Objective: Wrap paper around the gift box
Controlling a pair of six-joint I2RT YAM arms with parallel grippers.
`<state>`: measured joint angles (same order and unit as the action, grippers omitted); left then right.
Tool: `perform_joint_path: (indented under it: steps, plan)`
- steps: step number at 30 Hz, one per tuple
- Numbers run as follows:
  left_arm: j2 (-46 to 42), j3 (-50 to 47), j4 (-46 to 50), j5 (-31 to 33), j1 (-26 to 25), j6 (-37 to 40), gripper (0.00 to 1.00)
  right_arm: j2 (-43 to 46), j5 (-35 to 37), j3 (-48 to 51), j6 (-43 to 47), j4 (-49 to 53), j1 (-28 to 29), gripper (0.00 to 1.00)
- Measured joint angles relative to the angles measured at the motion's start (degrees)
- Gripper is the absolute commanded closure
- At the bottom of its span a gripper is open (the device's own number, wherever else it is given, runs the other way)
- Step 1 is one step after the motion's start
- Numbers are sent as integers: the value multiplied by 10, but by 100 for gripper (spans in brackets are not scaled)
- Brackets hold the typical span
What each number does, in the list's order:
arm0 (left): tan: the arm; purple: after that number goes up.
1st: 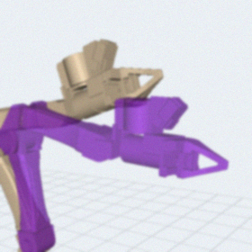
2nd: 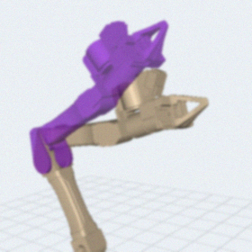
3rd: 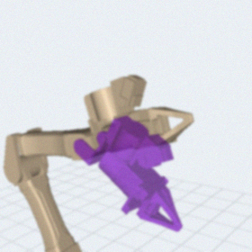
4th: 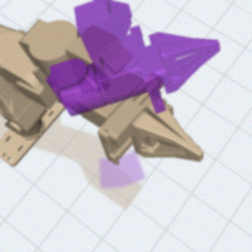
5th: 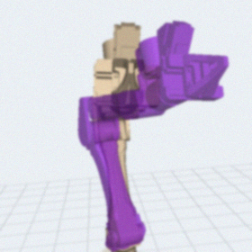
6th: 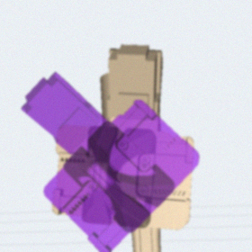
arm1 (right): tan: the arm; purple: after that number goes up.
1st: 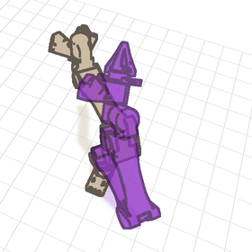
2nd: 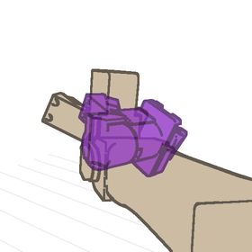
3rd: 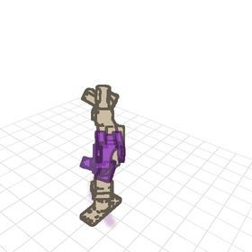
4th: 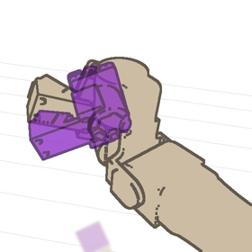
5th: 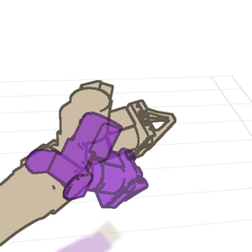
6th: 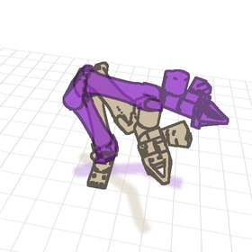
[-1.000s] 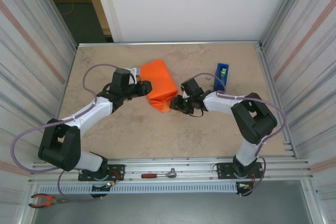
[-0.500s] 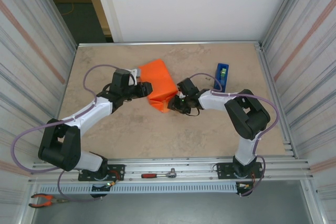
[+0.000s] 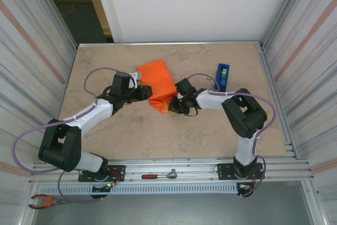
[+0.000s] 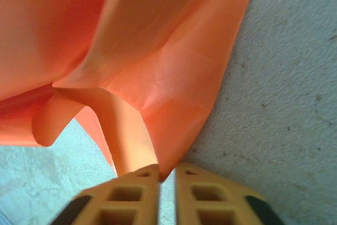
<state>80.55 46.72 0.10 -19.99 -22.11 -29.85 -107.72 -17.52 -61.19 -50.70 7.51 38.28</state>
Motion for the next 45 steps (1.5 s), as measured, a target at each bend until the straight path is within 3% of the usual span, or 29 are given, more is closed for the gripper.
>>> perform_joint_path:
  steps: [13,23,29,45]
  plan:
    - [0,-98,-17,-16,-4,0,59,2,-5,-34,-1,25,-2,100]
    - [-9,-167,-59,-4,-111,0,68,14,-35,-51,-13,17,-22,100]
    - [36,-172,-125,21,-158,-3,69,28,-49,-51,-22,11,-24,100]
    - [112,-163,-244,80,-189,-32,74,67,-50,-28,-30,3,7,100]
